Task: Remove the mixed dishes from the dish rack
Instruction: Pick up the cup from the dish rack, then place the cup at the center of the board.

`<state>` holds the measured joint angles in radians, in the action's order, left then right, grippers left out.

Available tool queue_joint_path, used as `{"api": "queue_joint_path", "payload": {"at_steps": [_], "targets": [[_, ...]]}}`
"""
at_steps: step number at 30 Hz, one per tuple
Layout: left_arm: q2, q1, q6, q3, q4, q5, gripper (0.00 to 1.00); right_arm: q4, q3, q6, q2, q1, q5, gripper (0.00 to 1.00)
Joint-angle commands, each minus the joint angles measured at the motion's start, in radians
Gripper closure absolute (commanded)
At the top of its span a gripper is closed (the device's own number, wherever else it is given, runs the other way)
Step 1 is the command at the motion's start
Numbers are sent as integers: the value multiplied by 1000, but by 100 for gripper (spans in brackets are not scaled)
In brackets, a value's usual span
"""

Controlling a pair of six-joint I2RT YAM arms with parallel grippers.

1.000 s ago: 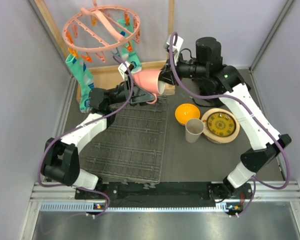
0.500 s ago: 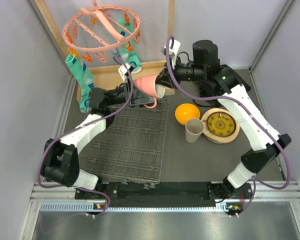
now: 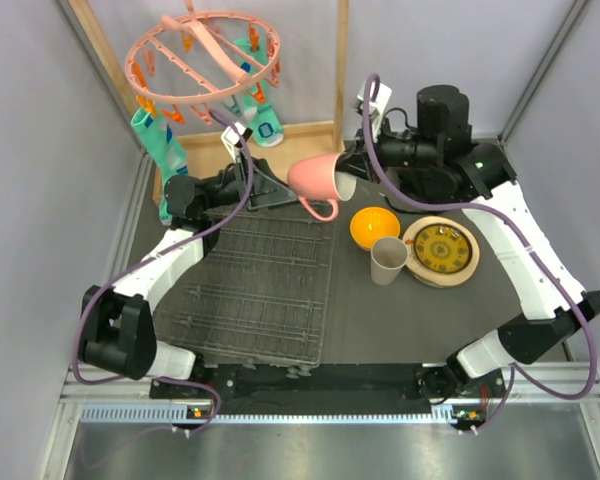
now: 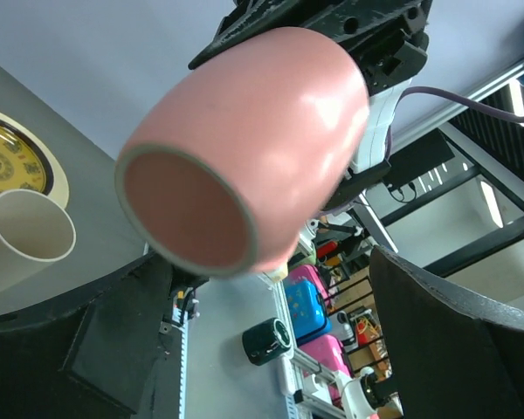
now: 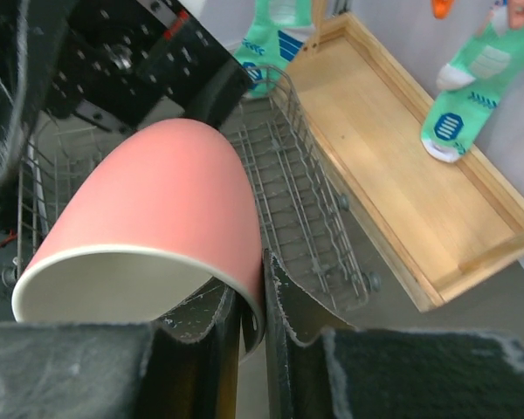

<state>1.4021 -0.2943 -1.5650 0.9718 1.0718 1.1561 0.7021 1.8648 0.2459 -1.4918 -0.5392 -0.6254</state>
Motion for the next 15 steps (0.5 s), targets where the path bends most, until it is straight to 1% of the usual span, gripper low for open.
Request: {"api": "queue_joint_path", "payload": {"at_steps": [1, 4, 5, 8, 11, 12, 13, 14, 15], "targets": [[-57, 40, 22, 22, 63, 5, 1, 35, 5, 30, 79, 54, 6, 100], [-61, 75, 23, 25, 60, 22, 1, 126, 43, 65, 77, 102, 42, 100], [-63, 84, 31, 30, 54, 34, 1, 201, 72, 87, 77, 116, 53, 100], [-57, 129, 97, 57, -16, 71, 1, 327, 102, 133, 85, 169, 96, 100], [-57, 176, 238, 79, -197, 103, 1, 423, 86, 174, 129, 217, 141, 100], [-66, 200, 363, 84, -282, 106, 1, 448, 85, 187, 142, 223, 151, 100], [-72, 211, 437, 99, -447, 100, 1, 462, 74, 202, 177, 238, 170, 100], [-77, 219, 524, 114, -575, 94, 1, 480, 67, 210, 194, 242, 171, 100], [-78, 231, 694, 128, -680, 87, 1, 517, 62, 219, 214, 248, 176, 100]]}}
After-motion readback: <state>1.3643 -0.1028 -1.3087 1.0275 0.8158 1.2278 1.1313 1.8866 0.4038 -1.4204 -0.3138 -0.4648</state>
